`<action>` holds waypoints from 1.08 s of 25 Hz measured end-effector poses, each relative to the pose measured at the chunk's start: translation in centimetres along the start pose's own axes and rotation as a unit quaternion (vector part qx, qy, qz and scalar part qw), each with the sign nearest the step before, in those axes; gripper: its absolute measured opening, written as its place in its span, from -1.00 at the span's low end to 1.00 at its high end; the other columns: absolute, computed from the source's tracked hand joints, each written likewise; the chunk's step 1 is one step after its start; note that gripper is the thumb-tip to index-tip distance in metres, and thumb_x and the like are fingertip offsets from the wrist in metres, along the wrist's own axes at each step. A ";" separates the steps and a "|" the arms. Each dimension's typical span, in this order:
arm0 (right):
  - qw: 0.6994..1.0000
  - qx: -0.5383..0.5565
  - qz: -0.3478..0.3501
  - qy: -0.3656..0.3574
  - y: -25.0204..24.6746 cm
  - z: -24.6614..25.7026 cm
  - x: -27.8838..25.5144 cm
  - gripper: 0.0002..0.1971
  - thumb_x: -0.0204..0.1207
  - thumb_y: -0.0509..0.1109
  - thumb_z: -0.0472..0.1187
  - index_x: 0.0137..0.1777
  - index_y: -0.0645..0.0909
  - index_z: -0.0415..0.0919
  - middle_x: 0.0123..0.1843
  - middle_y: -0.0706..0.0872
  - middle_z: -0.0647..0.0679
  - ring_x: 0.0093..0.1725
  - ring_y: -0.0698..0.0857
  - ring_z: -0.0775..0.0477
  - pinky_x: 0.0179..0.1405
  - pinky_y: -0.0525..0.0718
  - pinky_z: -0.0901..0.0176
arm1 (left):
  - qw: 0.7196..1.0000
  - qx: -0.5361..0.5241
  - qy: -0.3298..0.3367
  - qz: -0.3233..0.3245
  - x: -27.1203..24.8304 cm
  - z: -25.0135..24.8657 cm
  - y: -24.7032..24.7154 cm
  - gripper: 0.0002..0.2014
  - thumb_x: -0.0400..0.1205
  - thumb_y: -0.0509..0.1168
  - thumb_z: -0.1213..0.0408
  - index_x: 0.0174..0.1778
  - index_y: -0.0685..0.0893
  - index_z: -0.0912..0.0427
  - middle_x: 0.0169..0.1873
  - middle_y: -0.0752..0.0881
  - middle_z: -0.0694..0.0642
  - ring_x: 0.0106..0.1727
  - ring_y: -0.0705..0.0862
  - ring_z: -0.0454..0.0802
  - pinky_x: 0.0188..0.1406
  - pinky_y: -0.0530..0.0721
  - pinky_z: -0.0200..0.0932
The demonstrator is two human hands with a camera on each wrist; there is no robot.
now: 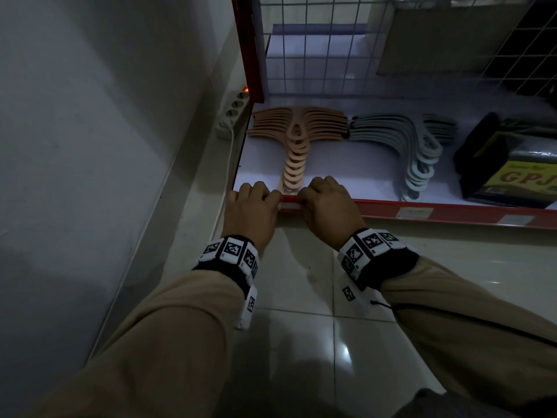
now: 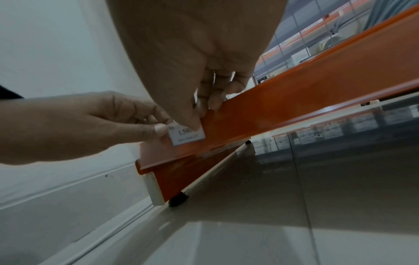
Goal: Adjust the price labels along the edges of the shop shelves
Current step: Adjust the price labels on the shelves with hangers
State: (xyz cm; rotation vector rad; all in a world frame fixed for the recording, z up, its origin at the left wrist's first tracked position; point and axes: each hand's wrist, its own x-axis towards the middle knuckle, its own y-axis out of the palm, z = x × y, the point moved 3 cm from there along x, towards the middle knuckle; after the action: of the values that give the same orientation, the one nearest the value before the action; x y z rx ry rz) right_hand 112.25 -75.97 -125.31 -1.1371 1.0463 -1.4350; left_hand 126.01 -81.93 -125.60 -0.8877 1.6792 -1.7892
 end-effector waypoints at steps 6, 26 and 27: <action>1.000 -0.020 -0.019 0.001 0.1 0.1 -0.4 -0.80 0.57 0.26 -0.28 0.12 0.66 -0.26 0.03 0.65 -0.25 0.00 0.54 -0.29 -0.13 0.49 -0.06 | 1.000 0.012 0.016 0.001 -0.1 -0.1 0.3 -0.76 0.72 0.12 0.15 0.25 0.57 0.03 0.09 0.54 0.13 0.12 0.47 0.17 0.07 0.33 0.04; 0.997 -0.058 -0.038 0.017 -1.6 -3.0 -4.2 -0.71 0.45 0.33 -0.19 0.16 0.59 -0.23 0.04 0.65 -0.19 -0.03 0.54 -0.27 -0.16 0.44 -0.03 | 1.000 0.003 -0.009 -0.025 -1.1 -1.1 -0.4 -0.69 0.61 0.23 0.14 0.28 0.54 0.03 0.16 0.56 0.11 0.18 0.48 0.16 0.15 0.35 0.07; 0.997 -0.067 -0.040 0.026 -2.0 -3.8 -4.8 -0.70 0.43 0.33 -0.18 0.15 0.59 -0.22 0.03 0.65 -0.19 -0.04 0.54 -0.28 -0.16 0.43 -0.04 | 1.000 0.008 -0.010 -0.027 -1.1 -1.7 -0.5 -0.67 0.59 0.25 0.12 0.28 0.53 0.02 0.16 0.55 0.11 0.18 0.47 0.16 0.13 0.35 0.08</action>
State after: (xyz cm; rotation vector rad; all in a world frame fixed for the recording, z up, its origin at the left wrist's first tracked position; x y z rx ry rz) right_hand 108.48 -70.73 -124.72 -1.2571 1.1591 -1.4813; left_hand 125.45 -80.00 -125.22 -0.9497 1.6400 -1.8205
